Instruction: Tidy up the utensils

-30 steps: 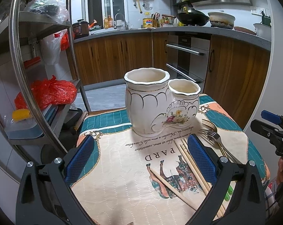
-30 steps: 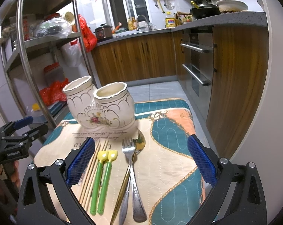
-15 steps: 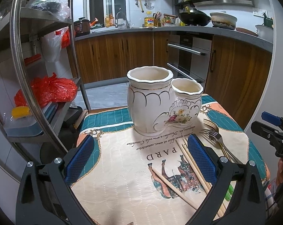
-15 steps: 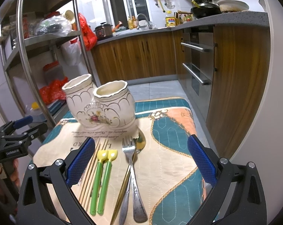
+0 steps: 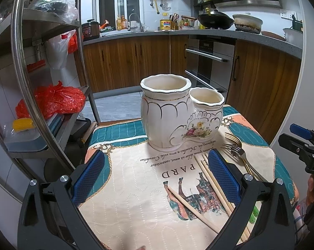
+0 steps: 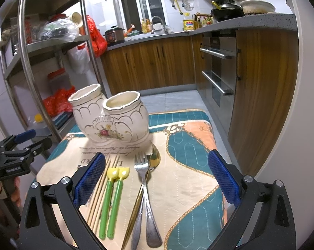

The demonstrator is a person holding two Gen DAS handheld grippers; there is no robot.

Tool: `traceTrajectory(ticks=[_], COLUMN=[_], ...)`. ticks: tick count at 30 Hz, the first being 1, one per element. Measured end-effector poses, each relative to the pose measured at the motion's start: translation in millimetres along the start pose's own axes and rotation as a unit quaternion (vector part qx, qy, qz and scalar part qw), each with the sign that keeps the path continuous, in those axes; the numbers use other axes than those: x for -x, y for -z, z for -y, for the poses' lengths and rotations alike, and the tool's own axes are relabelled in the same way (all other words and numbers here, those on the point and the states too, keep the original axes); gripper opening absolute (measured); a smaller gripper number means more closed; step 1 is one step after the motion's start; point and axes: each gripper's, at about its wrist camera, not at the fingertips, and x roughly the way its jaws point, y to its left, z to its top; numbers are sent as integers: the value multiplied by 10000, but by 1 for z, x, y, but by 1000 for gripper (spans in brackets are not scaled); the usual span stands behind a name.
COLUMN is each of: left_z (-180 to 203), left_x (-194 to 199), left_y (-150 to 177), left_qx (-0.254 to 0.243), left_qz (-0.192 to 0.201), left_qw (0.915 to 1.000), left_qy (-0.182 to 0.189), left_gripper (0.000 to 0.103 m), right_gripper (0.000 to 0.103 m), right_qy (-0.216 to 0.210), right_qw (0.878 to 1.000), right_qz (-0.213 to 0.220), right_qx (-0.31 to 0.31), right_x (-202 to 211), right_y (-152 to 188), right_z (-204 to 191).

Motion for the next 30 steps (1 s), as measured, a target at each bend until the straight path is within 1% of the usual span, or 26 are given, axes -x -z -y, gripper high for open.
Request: traceTrajectory(ticks=[8, 12, 15, 17, 21, 23, 30], left_z=[0, 3, 5, 7, 9, 12, 21], left_x=[-2, -5, -8, -10, -14, -17, -25], left_y=[2, 5, 8, 10, 16, 20, 37], left_qx=[6, -56, -113, -138, -52, -47, -30], left_qz=[-53, -154, -237, -282, -411, -513, -833], left_qw=[10000, 9998, 9995, 9993, 9987, 9982, 9956], left_qy=[42, 73, 189, 195, 280, 322, 425], left_gripper=[98, 98, 98, 98, 98, 98, 97], right_gripper=[98, 98, 98, 98, 98, 98, 98], right_qy=[1, 8, 28, 83, 283, 383, 347], right_qw=[10000, 10000, 10000, 9999, 9991, 9976, 9940], right_qz=[-3, -3, -25, -70, -257, -443, -718], right_qx=[6, 5, -6, 14, 182, 362, 751], right_x=[-1, 0, -4, -6, -15, -22, -42], right_y=[0, 0, 3, 2, 6, 11, 19], right_z=[0, 0, 2, 9, 11, 10, -3])
